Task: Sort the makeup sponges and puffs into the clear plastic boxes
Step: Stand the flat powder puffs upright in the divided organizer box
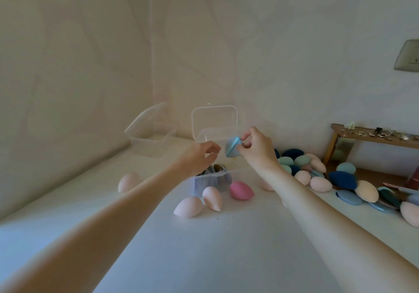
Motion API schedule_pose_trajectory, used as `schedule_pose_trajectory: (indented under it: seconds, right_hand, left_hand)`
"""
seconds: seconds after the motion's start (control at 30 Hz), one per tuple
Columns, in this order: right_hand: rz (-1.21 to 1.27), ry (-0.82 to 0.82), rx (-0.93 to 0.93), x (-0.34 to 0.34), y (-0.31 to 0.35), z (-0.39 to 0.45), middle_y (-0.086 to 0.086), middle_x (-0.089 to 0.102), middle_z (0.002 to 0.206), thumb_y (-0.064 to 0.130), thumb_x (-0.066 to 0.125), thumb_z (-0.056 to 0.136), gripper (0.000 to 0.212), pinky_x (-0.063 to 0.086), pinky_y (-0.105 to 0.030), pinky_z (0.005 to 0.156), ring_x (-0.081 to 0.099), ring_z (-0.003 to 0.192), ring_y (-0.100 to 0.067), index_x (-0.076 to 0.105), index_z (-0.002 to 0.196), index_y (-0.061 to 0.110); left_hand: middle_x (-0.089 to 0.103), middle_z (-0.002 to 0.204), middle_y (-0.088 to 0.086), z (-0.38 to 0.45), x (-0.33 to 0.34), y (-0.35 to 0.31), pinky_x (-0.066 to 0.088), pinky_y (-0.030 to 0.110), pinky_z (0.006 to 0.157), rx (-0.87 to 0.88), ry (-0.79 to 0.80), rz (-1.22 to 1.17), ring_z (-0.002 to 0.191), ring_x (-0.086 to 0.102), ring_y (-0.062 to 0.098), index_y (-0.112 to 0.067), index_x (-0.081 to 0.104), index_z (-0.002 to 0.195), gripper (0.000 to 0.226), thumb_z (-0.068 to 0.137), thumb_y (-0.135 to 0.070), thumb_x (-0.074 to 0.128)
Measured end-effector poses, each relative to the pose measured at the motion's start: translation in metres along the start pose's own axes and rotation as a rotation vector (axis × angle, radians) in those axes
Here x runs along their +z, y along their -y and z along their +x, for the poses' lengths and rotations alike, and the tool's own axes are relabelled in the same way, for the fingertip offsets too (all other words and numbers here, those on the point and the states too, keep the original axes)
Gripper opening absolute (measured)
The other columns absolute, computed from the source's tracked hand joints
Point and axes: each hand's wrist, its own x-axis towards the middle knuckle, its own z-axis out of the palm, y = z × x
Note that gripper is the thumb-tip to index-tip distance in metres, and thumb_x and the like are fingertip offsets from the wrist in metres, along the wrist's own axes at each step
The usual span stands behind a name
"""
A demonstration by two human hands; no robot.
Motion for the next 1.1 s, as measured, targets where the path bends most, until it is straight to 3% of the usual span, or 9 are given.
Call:
schedule_pose_trajectory:
  seconds: [0.1, 0.2, 0.43, 0.6, 0.67, 0.77, 0.9, 0.97, 1.1]
  right_hand:
    - [-0.199, 0.063, -0.126, 0.003, -0.006, -0.005, -0.006, 0.061, 0.081, 0.011, 0.057, 0.088, 0.019, 0.05, -0.037, 0.074, 0.059, 0.081, -0.023, 0.052, 0.105, 0.005]
    - [-0.4, 0.142, -0.246, 0.008, -0.007, -0.009, -0.011, 0.063, 0.088, 0.014, 0.054, 0.089, 0.019, 0.046, -0.037, 0.066, 0.059, 0.082, -0.028, 0.047, 0.107, 0.01]
    - [-0.595, 0.242, -0.308, 0.012, 0.008, -0.012, -0.004, 0.042, 0.089, 0.02, 0.05, 0.093, 0.017, 0.036, -0.03, 0.064, 0.048, 0.076, -0.025, 0.059, 0.104, 0.011]
    - [-0.614, 0.379, -0.254, 0.016, 0.01, -0.018, -0.012, 0.048, 0.096, 0.009, 0.04, 0.095, 0.028, 0.04, -0.034, 0.073, 0.052, 0.105, -0.032, 0.06, 0.115, 0.009]
    - [-0.595, 0.392, -0.233, 0.016, 0.008, -0.019, -0.017, 0.055, 0.1, 0.003, 0.038, 0.093, 0.03, 0.039, -0.034, 0.073, 0.048, 0.111, -0.032, 0.06, 0.114, 0.006]
    - [-0.536, 0.397, -0.187, 0.012, 0.006, -0.023, -0.014, 0.051, 0.098, -0.002, 0.038, 0.09, 0.035, 0.041, -0.034, 0.077, 0.046, 0.111, -0.03, 0.062, 0.114, 0.005]
    - [-0.401, 0.316, -0.181, 0.003, -0.001, -0.024, -0.014, 0.063, 0.116, -0.008, 0.04, 0.085, 0.042, 0.049, -0.036, 0.086, 0.057, 0.107, -0.029, 0.065, 0.115, 0.008]
    - [-0.375, 0.274, -0.17, -0.005, -0.004, -0.026, -0.012, 0.062, 0.12, -0.007, 0.041, 0.086, 0.041, 0.046, -0.032, 0.088, 0.054, 0.114, -0.027, 0.064, 0.117, 0.009]
    - [-0.39, 0.211, -0.139, -0.014, -0.014, -0.034, -0.01, 0.058, 0.124, -0.003, 0.042, 0.088, 0.037, 0.041, -0.037, 0.099, 0.045, 0.123, -0.025, 0.065, 0.113, 0.011]
  left_hand:
    - [0.058, 0.131, 0.005, 0.001, 0.006, -0.002, 0.037, 0.027, 0.104, 0.019, 0.038, 0.076, 0.124, 0.051, 0.019, -0.008, 0.055, 0.125, 0.035, 0.095, -0.001, 0.038]
    - [0.059, 0.129, 0.004, 0.003, 0.0, 0.001, 0.038, 0.024, 0.099, -0.006, 0.014, 0.055, 0.122, 0.052, 0.02, -0.011, 0.058, 0.121, 0.034, 0.095, -0.001, 0.038]
    - [0.059, 0.128, -0.001, -0.001, -0.002, -0.001, 0.042, 0.027, 0.098, 0.056, 0.11, 0.259, 0.117, 0.054, 0.018, -0.017, 0.058, 0.123, 0.037, 0.092, -0.004, 0.043]
    - [0.058, 0.128, 0.003, 0.0, 0.007, -0.008, 0.041, 0.029, 0.095, 0.061, 0.152, 0.371, 0.118, 0.052, 0.023, -0.011, 0.05, 0.125, 0.036, 0.09, -0.004, 0.047]
    - [0.059, 0.127, 0.004, 0.001, 0.008, -0.011, 0.042, 0.029, 0.092, 0.055, 0.16, 0.39, 0.115, 0.053, 0.024, -0.012, 0.05, 0.124, 0.037, 0.089, -0.003, 0.046]
    - [0.061, 0.125, 0.005, 0.001, 0.009, -0.012, 0.044, 0.03, 0.093, 0.042, 0.17, 0.413, 0.115, 0.054, 0.025, -0.013, 0.05, 0.125, 0.038, 0.089, -0.001, 0.045]
    - [0.058, 0.13, 0.001, 0.0, 0.008, -0.018, 0.041, 0.034, 0.101, 0.025, 0.19, 0.485, 0.124, 0.047, 0.023, -0.017, 0.049, 0.13, 0.041, 0.09, -0.005, 0.045]
    - [0.056, 0.132, -0.001, -0.002, 0.006, -0.024, 0.037, 0.033, 0.102, 0.023, 0.195, 0.515, 0.126, 0.045, 0.022, -0.019, 0.049, 0.13, 0.041, 0.091, -0.007, 0.044]
    - [0.053, 0.135, 0.0, -0.005, 0.01, -0.035, 0.036, 0.031, 0.103, 0.058, 0.145, 0.508, 0.126, 0.046, 0.021, -0.016, 0.051, 0.129, 0.04, 0.092, -0.005, 0.041]
